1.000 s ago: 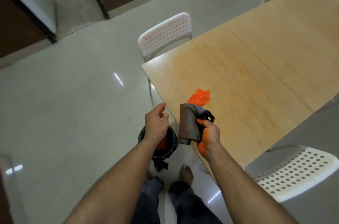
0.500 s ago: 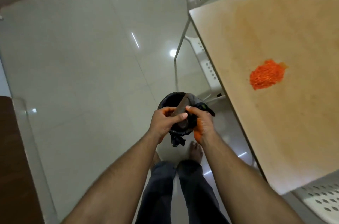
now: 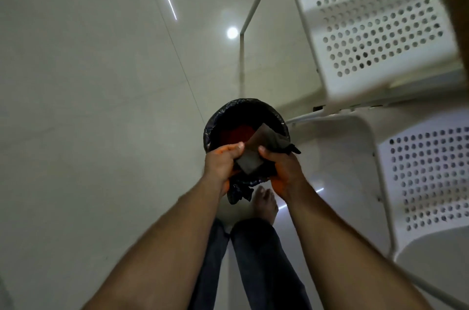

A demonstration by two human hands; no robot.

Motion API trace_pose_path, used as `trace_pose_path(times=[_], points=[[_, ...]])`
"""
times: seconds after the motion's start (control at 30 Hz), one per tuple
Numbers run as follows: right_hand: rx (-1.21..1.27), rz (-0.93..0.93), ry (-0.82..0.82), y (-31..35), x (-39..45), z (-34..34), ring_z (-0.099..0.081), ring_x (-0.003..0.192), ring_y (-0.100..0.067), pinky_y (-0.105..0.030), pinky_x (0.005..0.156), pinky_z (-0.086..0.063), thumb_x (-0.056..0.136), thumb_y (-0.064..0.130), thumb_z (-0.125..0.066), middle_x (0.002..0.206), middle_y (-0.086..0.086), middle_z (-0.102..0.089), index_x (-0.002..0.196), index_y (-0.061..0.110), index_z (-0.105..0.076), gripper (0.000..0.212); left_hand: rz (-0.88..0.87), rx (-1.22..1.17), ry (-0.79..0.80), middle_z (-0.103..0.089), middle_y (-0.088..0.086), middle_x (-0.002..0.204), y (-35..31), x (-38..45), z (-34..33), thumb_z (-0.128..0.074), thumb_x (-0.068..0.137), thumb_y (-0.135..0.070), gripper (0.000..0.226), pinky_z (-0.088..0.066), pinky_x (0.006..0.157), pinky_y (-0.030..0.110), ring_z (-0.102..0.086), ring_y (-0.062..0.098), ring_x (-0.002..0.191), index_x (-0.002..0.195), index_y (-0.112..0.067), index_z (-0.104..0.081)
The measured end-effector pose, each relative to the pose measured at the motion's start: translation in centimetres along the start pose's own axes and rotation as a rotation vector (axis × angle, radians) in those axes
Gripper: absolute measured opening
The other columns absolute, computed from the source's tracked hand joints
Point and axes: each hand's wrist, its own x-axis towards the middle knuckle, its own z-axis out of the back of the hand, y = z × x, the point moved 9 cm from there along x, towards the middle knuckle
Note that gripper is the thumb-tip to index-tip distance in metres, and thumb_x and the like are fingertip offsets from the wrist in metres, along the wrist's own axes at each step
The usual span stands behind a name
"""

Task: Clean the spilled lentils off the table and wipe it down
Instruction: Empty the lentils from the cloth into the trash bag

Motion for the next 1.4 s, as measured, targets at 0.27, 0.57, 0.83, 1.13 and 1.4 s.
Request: trace_pose_path(times=[0.27, 0.57, 0.83, 1.13, 1.4], points=[[0.105, -0.126, -0.002, -2.8, 2.8, 2.7, -0.071, 0.112, -0.038, -0.044, 0.082, -0.06, 0.086, 0.009, -0.066, 0.125, -0.023, -0.072, 0.128, 0.001, -0.066, 0.042, -0.038, 0.2, 0.133, -0.08, 0.008, 0.106, 2.5, 4.6, -1.6, -0.096, 0.071, -0.044, 0.054, -0.062, 0.094, 0.05, -0.078, 0.026, 0.102, 0.114, -0.016, -0.078], [0.027, -0.114, 0.01, -3.0, 5.2, 3.6, -0.07, 0.116, -0.04, -0.048, 0.09, -0.057, 0.078, 0.004, -0.069, 0.122, -0.02, -0.074, 0.129, 0.001, -0.067, 0.051, -0.014, 0.17, 0.037, -0.077, 0.013, 0.08, 1.9, 6.5, -2.5, -0.083, 0.09, -0.039, 0.039, -0.061, 0.065, 0.036, -0.074, 0.025, 0.066, 0.092, 0.0, -0.077], [-0.015, -0.122, -0.002, -2.8, 6.2, 3.9, -0.067, 0.119, -0.042, -0.048, 0.086, -0.057, 0.08, 0.002, -0.07, 0.124, -0.019, -0.073, 0.13, 0.007, -0.066, 0.05, -0.005, 0.201, 0.054, -0.079, 0.006, 0.082, 2.4, 6.6, -2.5, -0.075, 0.094, -0.05, 0.042, -0.058, 0.06, 0.028, -0.073, 0.019, 0.068, 0.097, -0.008, -0.079], [0.063, -0.156, -0.161, -3.3, 5.2, 4.9, -0.074, 0.106, -0.034, -0.043, 0.08, -0.059, 0.093, 0.004, -0.068, 0.111, -0.014, -0.079, 0.116, 0.01, -0.072, 0.024, -0.214, 0.305, 0.129, -0.08, 0.003, 0.103, 2.6, 4.4, -2.4, -0.097, 0.072, -0.022, 0.05, -0.065, 0.08, 0.035, -0.078, 0.017, 0.094, 0.117, -0.015, -0.074], [0.064, -0.121, -0.253, -3.6, 4.7, 4.8, -0.073, 0.106, -0.039, -0.046, 0.083, -0.06, 0.088, 0.004, -0.075, 0.118, -0.019, -0.075, 0.117, 0.01, -0.072, 0.03, -0.045, 0.048, -0.06, -0.078, 0.015, 0.095, 4.6, 5.7, -0.8, -0.052, 0.11, -0.037, 0.038, -0.066, 0.078, 0.05, -0.077, 0.03, 0.092, 0.105, -0.007, -0.074]])
